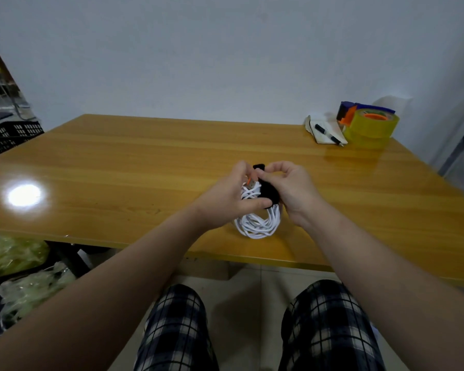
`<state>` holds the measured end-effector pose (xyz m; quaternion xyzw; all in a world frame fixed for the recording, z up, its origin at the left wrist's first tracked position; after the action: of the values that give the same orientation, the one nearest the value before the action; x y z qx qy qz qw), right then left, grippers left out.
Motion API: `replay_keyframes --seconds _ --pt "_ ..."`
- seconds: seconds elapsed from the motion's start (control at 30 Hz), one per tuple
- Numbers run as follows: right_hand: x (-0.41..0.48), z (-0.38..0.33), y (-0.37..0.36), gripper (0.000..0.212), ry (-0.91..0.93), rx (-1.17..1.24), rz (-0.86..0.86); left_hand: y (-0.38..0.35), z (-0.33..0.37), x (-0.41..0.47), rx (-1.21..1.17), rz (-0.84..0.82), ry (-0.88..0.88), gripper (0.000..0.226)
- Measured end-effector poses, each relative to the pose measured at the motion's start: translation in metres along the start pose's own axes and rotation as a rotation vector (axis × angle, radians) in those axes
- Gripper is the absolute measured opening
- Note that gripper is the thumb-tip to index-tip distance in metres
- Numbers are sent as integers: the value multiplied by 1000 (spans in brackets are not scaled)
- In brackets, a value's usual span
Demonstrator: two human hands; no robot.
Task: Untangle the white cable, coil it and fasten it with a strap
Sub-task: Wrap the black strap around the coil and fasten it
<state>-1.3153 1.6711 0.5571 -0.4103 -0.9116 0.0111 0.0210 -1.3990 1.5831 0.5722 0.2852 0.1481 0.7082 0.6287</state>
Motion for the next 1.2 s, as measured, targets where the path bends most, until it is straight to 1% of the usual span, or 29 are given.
replay_keyframes --seconds 0.03,0.07,0.13,0.17,0.23,0.27,0.3,0.33,0.4,0.43,0.47,0.53,0.63,0.73,0.83,0.93,1.0,1.03,1.1,1.2 --pt "-1 1 0 22 -3 -25 -1 0 -1 -1 -27 -13 -4 32" --pt "-2 1 0 22 2 -30 -9 0 -2 -2 -54 -20 -4 29" --pt "-2 -1 0 8 36 -63 -40 -1 -2 -3 -86 2 -7 23" --pt "-4 -3 1 8 50 -102 -45 0 -2 -3 -91 27 -6 21" --pt "-8 -3 -1 31 51 -172 -90 4 -4 -3 -104 83 8 21" --pt "-10 -4 -5 36 47 -202 -131 6 -6 -2 -116 100 23 21" --pt "-13 -5 -9 35 52 -248 -178 7 -8 -2 -128 104 41 21" --pt "-16 -6 -11 28 64 -301 -221 7 -11 -1 -133 97 57 20" --pt "-19 -10 -12 9 77 -395 -281 7 -15 1 -120 79 86 16" --pt "-19 -10 -12 8 76 -421 -307 8 -16 1 -120 77 102 12" --pt "-18 -9 -11 14 67 -434 -321 9 -17 1 -122 79 117 9" --pt "-16 -5 -10 25 46 -446 -311 11 -18 4 -73 79 123 7" --pt "-13 1 -11 30 39 -424 -293 11 -12 7 73 68 85 12" --pt "-10 7 -10 40 -25 -290 -315 10 -10 6 127 48 45 13" --pt "-10 12 -11 51 -93 -182 -346 8 -11 7 121 27 1 13" --pt "-11 13 -13 55 -122 -65 -358 6 -10 6 32 22 -7 12" --pt "-11 13 -14 55 -106 -48 -342 7 -11 5 -92 38 27 15" --pt "-12 12 -15 53 -81 -77 -333 8 -14 5 -177 47 52 17" --pt "-12 7 -15 48 -6 -212 -320 10 -19 4 -342 55 95 22" --pt "-11 -4 -17 45 95 -399 -379 11 -28 2 -460 60 160 23"
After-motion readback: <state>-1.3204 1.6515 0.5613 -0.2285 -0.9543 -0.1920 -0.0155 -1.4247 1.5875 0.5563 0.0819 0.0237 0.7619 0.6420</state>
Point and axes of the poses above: each hand's wrist, its own x-axis towards the middle knuckle, its own y-axis out of the back of the hand, z = x × y, the point moved 7 cm from there along x, towards the middle knuckle, and after that the axes turned 7 degrees about -z, right-handed, at the moved point
